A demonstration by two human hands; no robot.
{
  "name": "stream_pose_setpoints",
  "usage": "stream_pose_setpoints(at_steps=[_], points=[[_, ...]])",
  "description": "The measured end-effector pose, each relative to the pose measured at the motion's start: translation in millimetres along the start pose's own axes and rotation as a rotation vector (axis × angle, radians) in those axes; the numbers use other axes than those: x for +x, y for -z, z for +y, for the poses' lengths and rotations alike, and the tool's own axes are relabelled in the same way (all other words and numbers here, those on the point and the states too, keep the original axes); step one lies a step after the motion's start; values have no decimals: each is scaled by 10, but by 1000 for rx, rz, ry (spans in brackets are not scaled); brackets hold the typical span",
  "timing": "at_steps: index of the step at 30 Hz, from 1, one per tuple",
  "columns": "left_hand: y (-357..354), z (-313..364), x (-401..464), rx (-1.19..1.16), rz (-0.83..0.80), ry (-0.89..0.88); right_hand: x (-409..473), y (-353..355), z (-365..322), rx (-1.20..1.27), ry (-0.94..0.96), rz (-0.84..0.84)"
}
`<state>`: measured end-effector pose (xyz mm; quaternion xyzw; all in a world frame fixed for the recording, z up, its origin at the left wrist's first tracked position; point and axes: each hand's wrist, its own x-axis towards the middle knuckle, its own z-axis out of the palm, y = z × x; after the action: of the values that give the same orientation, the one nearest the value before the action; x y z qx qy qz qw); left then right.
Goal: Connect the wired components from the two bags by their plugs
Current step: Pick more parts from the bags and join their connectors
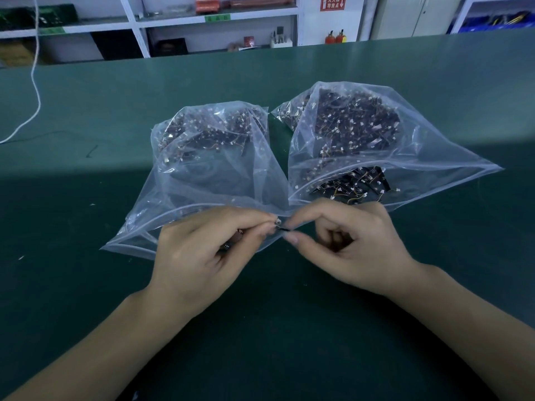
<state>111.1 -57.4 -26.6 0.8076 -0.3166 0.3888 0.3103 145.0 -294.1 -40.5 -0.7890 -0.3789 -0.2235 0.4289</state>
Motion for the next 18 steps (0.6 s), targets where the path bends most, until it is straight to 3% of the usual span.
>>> stream_pose_setpoints(at_steps=[18], points=[[-91, -48, -65, -85, -48, 117, 7, 22, 70, -61, 8, 65]])
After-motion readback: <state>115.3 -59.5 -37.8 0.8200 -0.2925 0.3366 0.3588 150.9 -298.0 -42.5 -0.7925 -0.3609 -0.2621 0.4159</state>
